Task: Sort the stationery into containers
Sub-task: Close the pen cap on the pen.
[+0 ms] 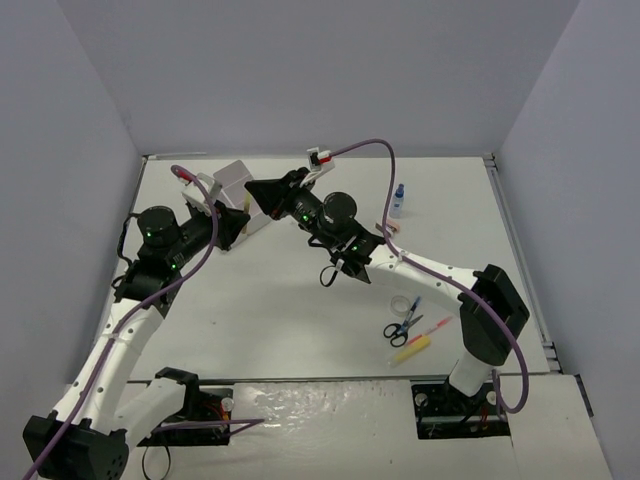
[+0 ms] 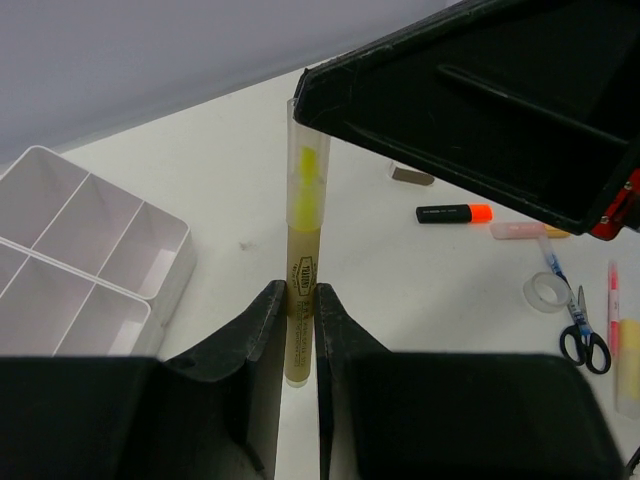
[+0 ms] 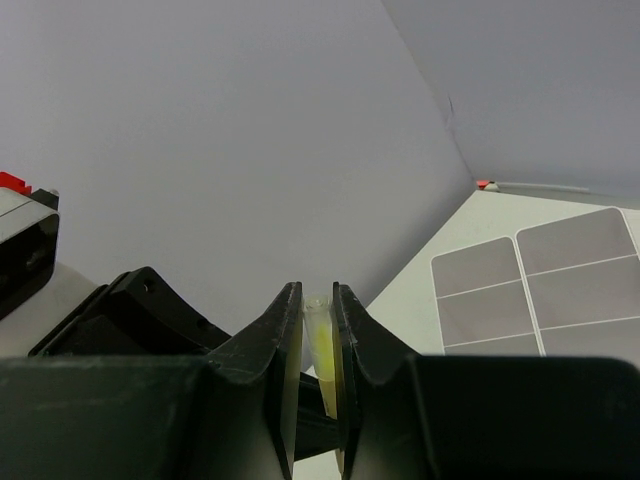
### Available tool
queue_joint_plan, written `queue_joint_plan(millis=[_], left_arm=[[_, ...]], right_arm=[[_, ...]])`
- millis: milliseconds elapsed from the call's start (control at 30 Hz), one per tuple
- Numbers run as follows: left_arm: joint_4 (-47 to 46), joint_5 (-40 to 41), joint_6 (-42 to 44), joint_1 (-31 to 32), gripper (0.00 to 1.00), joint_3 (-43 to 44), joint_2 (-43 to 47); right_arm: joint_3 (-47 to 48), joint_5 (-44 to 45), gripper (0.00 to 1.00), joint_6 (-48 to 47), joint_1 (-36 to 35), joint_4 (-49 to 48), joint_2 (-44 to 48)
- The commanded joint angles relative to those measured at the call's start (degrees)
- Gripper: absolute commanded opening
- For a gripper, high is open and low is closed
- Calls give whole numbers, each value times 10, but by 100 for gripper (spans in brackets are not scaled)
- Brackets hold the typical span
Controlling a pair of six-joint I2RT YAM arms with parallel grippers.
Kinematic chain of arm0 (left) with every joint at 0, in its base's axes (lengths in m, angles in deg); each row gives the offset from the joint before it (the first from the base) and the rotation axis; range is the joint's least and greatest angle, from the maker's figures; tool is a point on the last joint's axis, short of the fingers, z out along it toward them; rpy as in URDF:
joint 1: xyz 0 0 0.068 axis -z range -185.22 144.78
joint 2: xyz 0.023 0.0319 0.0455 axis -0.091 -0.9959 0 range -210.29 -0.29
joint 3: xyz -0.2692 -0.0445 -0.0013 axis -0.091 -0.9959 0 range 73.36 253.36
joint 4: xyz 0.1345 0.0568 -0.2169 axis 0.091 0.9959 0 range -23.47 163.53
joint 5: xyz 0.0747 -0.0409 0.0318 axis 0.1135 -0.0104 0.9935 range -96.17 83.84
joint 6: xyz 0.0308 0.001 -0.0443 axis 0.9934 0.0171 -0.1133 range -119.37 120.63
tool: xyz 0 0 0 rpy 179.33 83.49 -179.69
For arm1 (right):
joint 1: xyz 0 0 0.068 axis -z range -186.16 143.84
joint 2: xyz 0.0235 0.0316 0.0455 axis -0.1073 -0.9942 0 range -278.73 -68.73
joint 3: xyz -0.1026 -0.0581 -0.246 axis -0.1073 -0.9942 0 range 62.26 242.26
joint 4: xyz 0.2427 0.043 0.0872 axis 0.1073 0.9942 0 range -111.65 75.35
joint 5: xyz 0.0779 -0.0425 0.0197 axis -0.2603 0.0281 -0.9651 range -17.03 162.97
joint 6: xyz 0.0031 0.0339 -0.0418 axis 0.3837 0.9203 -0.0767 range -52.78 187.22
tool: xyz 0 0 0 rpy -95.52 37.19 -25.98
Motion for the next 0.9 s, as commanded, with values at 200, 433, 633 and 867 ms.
queue_joint_plan(millis=[200, 433, 633, 867], left_arm=[[-181, 4, 30, -11, 0, 67, 14], [-171, 3, 36, -13, 0, 70, 15], [-168, 4, 37, -14, 0, 70, 14], [-167, 3, 36, -15, 0, 67, 14]], right_arm=[[-22, -43, 0, -25, -51, 146, -8], [-40, -35, 0, -26, -52, 157, 2], [-44, -39, 0, -27, -52, 162, 0], [-40, -43, 0, -24, -57, 158, -10]])
